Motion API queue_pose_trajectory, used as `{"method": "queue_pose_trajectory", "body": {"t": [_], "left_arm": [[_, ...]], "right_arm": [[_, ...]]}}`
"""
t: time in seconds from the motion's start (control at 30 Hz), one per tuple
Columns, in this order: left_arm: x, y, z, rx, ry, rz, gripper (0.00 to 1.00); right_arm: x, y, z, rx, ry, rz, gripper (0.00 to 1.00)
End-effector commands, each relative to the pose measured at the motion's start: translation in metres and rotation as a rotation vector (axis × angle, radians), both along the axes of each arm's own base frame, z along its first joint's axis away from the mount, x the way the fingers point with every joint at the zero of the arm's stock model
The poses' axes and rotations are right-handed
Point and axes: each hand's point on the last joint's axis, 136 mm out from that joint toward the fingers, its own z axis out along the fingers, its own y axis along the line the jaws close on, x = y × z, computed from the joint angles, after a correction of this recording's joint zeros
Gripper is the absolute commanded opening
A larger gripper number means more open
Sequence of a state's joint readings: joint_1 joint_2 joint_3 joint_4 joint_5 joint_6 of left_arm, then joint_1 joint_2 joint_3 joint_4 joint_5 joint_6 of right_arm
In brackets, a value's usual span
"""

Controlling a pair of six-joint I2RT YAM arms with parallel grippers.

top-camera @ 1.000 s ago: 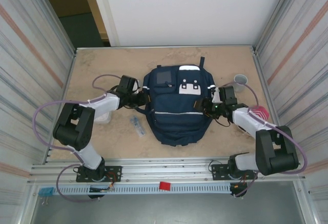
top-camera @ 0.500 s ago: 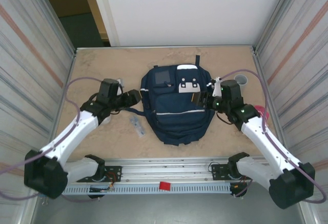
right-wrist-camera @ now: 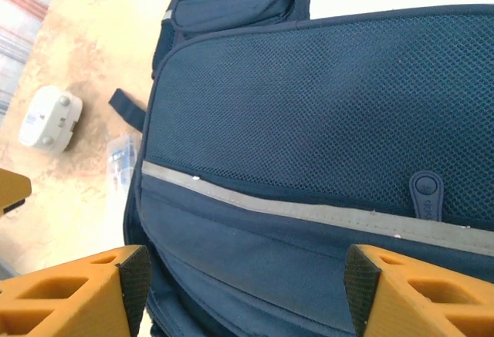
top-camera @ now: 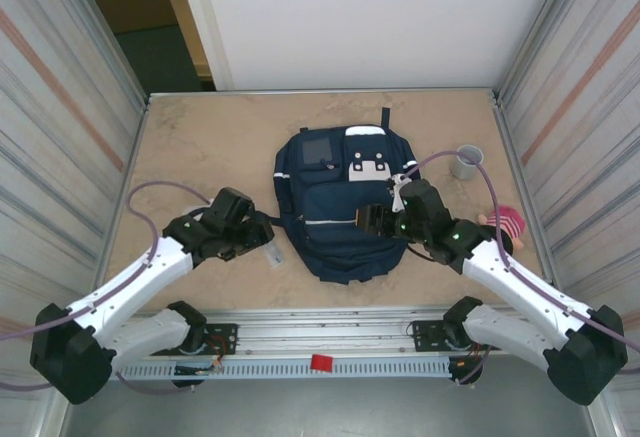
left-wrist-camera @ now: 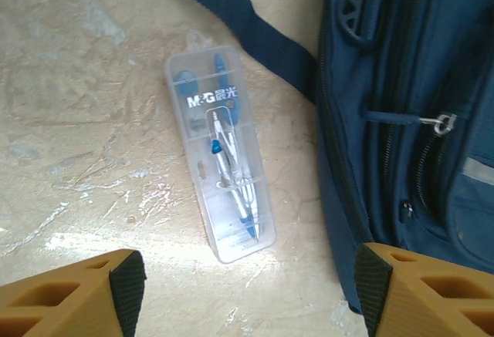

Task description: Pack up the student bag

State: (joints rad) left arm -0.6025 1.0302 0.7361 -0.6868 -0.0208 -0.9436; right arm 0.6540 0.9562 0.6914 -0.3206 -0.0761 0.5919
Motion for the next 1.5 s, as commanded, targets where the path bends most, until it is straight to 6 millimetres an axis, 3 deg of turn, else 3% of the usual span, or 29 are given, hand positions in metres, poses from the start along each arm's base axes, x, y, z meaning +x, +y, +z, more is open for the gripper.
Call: {"method": "queue_pose_trajectory", "body": {"t": [0.0, 0.5, 0.97, 1.23, 1.4, 1.47], "left_arm": [[0.000, 0.007, -0.016, 0.037, 0.051, 0.084, 0.74], [0.016, -0.022, -0.054, 0.054, 0.214, 0.114, 0.76], [0.018, -0.026, -0.080, 0.171, 0.306, 0.103, 0.71], [0.010, -0.019, -0.092, 0.210, 0.354, 0.129, 0.54], [0.008, -0.015, -0.081, 0.201, 0.328, 0.148, 0.44], [0.007, -0.015, -0.073, 0.180, 0.309, 0.164, 0.41]], "right_arm": [[0.007, 0.002, 0.002, -0.020, -0.021, -0.013, 0.68], [0.007, 0.005, -0.012, -0.064, -0.001, 0.005, 0.68], [0.005, 0.000, -0.016, -0.094, -0.005, 0.008, 0.68], [0.003, -0.004, -0.014, -0.104, -0.014, 0.006, 0.68], [0.002, -0.005, -0.014, -0.111, -0.011, 0.005, 0.68], [0.001, -0.006, -0.004, -0.087, -0.040, 0.003, 0.68]]}}
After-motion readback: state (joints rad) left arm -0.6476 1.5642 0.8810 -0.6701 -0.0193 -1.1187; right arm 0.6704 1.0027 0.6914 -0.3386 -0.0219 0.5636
